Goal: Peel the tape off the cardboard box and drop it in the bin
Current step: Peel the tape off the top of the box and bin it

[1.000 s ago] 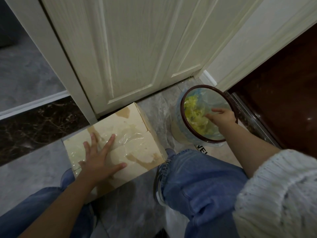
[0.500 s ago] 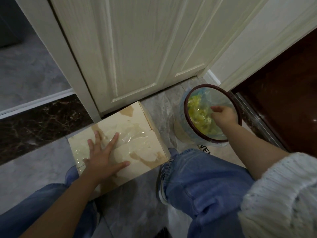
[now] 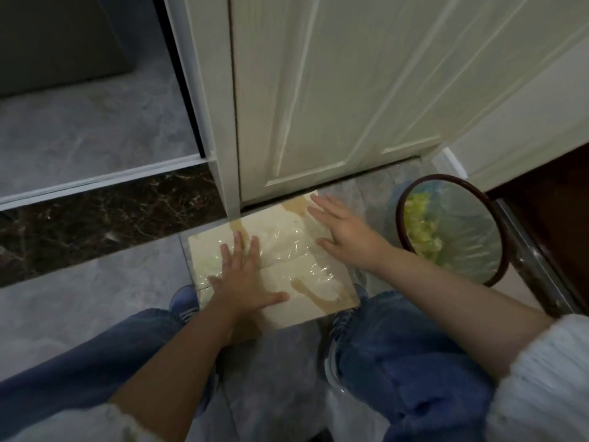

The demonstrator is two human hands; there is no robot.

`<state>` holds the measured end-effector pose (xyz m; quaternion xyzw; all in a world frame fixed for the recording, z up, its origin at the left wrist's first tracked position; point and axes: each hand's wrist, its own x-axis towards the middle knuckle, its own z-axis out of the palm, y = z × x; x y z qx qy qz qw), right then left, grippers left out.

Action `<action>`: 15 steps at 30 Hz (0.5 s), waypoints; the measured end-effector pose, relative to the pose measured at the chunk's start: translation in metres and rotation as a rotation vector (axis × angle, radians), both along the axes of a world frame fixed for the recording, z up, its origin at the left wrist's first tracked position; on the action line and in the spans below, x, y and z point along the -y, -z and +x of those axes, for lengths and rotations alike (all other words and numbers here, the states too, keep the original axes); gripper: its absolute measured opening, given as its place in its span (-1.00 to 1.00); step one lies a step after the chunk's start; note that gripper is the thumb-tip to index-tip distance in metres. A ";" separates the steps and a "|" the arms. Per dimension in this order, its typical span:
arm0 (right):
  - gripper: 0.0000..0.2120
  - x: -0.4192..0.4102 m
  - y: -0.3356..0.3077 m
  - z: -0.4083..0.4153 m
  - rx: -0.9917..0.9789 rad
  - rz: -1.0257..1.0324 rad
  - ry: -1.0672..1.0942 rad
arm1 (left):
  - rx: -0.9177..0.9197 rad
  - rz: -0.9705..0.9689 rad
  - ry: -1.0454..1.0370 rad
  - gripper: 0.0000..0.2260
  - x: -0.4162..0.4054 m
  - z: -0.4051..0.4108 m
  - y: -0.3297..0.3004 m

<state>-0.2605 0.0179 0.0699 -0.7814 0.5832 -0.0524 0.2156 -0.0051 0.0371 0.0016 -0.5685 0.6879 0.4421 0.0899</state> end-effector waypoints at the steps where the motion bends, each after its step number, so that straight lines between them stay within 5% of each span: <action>1: -0.38 -0.001 0.006 0.001 -0.054 -0.008 -0.015 | 0.000 0.000 0.000 0.24 0.000 0.000 0.000; 15: -0.74 -0.002 0.020 0.015 -0.089 -0.138 -0.036 | -0.030 -0.027 0.002 0.24 -0.002 0.004 0.009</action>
